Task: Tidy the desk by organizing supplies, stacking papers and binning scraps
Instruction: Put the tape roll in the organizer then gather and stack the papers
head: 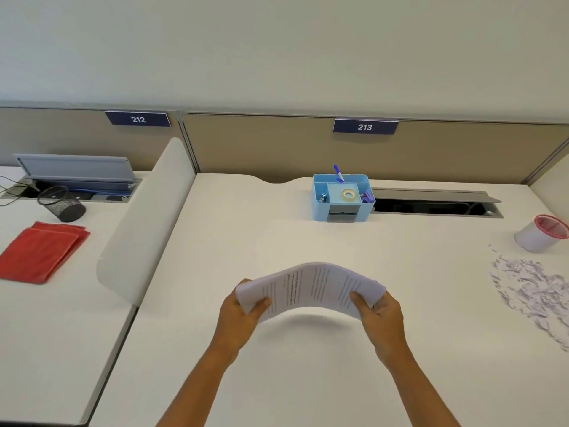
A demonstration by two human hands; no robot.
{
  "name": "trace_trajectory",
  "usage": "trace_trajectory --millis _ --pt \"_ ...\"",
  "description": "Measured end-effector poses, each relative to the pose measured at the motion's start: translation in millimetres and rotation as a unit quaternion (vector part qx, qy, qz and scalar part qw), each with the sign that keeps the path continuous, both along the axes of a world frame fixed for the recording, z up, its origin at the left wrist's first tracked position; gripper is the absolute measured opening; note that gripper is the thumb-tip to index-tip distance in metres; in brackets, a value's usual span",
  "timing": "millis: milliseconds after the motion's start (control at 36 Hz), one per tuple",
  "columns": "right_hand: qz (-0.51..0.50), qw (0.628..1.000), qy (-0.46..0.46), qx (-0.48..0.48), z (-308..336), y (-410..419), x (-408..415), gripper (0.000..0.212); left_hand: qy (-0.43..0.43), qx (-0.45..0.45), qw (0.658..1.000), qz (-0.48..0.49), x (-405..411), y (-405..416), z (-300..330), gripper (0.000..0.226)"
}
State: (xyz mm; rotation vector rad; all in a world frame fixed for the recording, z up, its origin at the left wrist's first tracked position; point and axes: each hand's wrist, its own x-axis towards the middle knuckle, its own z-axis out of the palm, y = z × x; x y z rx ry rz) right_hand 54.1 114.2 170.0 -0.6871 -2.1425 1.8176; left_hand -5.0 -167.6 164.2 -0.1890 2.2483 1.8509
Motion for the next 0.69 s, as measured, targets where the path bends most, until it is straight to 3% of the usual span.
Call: trace_trajectory --millis 278,694 --pt "0.021 0.999 -0.033 0.002 -22.3 -3.3 7.0 0.023 -0.002 -0.045 0.999 -0.005 12.3 3.9 -14.5 0.012" --pt "0.039 0.998 -0.038 0.015 -1.4 0.2 1.3 0.023 0.004 -0.062 0.998 -0.023 11.8 -9.1 -9.5 0.014"
